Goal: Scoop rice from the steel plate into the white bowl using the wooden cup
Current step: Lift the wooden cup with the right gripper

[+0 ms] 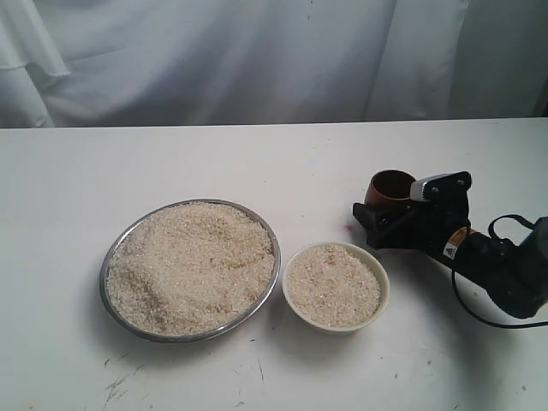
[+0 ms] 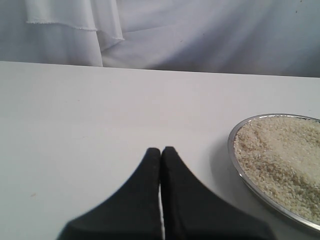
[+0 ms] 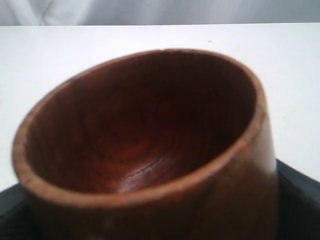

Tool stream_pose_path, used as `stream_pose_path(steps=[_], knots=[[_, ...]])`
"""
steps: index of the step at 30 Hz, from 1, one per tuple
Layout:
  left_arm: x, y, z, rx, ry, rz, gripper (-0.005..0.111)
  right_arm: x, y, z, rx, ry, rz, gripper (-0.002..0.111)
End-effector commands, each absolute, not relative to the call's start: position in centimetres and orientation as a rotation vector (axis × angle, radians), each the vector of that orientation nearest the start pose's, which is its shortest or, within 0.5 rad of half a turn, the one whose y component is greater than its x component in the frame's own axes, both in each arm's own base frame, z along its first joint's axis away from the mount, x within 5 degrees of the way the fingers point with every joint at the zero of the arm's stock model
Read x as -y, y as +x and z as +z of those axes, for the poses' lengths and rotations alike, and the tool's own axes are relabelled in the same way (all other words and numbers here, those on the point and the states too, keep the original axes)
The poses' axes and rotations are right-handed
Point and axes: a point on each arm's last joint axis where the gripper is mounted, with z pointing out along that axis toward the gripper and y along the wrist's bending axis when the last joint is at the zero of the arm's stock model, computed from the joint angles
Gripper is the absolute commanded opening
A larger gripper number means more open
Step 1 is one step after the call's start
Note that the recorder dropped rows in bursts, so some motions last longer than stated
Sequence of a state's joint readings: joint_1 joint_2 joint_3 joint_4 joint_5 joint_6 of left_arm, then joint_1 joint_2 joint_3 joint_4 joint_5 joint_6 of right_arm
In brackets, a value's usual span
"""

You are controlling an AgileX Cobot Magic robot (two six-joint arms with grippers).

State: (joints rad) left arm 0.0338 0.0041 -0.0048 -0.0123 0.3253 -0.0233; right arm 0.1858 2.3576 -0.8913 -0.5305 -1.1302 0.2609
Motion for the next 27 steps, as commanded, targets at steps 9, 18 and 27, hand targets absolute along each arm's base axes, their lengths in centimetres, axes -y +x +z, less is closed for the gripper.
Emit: stream_pose_path(steps=[9,18,27], knots=[[-0.1,5.4,18.4,-1.801,-0.057,-0.006,0.000,-11.0,36.1,3.1,-1.811,-0.439,0.596,0.070],[-0.1,5.4,18.4,-1.801,-0.057,-0.006,0.000,-11.5,36.0,4.3,-1.780,-0.523,0.629,0.000],[-0.1,5.4,18.4,-1.801,-0.057,-0.006,0.000,-12.8,35.9,10.1,-1.780,-0.740,0.531,0.000]])
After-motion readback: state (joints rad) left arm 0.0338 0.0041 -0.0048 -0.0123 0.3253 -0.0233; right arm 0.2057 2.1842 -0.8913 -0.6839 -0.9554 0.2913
